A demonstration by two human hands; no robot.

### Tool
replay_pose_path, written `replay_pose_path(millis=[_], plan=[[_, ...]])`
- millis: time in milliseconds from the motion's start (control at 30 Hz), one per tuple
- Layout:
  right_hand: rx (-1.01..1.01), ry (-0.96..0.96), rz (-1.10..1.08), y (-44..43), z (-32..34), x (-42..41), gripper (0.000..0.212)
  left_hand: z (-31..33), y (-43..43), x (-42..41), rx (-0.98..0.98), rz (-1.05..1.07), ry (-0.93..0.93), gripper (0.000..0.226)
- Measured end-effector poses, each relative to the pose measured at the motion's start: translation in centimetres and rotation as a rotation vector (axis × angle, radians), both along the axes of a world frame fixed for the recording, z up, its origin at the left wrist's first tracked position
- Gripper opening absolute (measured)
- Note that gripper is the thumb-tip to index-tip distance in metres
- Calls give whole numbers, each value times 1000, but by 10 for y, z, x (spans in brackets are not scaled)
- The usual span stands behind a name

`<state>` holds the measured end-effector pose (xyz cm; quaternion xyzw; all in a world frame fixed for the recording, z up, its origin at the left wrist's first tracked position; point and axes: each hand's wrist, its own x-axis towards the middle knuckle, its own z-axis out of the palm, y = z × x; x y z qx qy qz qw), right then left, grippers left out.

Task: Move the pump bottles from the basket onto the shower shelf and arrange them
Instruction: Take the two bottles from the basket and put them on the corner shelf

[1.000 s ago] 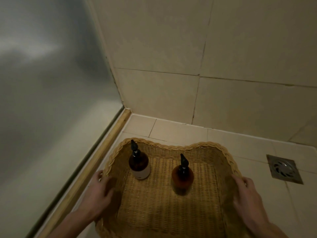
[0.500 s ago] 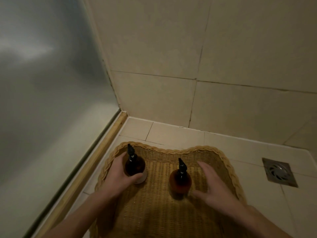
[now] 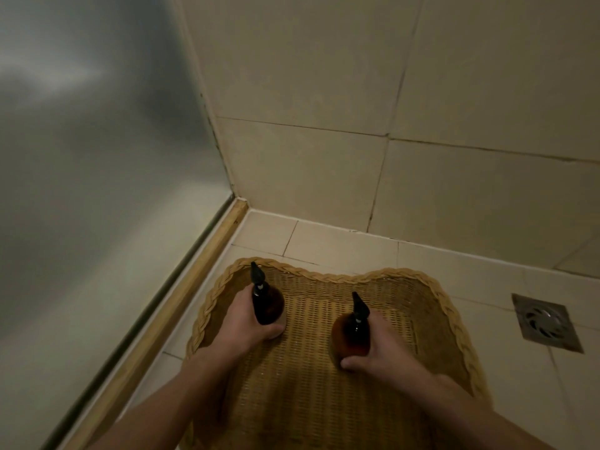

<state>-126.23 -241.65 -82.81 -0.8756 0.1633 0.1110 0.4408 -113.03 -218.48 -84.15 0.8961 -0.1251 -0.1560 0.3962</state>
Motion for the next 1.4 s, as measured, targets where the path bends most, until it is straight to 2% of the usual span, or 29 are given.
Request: replay_pose_path(millis=[233,433,567,667,767,900,1033,1200,1400], plan=[[-51,-41,2,3,-9,5,74,-8,-1,4,82,36,-70,71],[-45,-63,-46,1,2,5,70,4,-4,1,-15,59,-102,66],[-36,-135,-39,-5,24,8,68,31,-11,6,-69,8,-120,66],[-53,-196,-57,-8,53,12,66,61,-21,7,-59,-23,-202,63],[-133,-263,-93,-10,93,13,73,103,-32,8,-68,-37,-253,62],[-146,-294,-134,-16,169,10,70,182,-41,6,-96,-54,-283,65],[-148,-300,-179,-23,270,1,63,289,-43,0,-62,-38,-336,63],[-172,-340,-217,-28,426,-13,57,451,-44,-4,-59,-55,-353,66],[-154,-388,-210,-30,621,-25,63,664,-53,0,-68,-130,-372,67]])
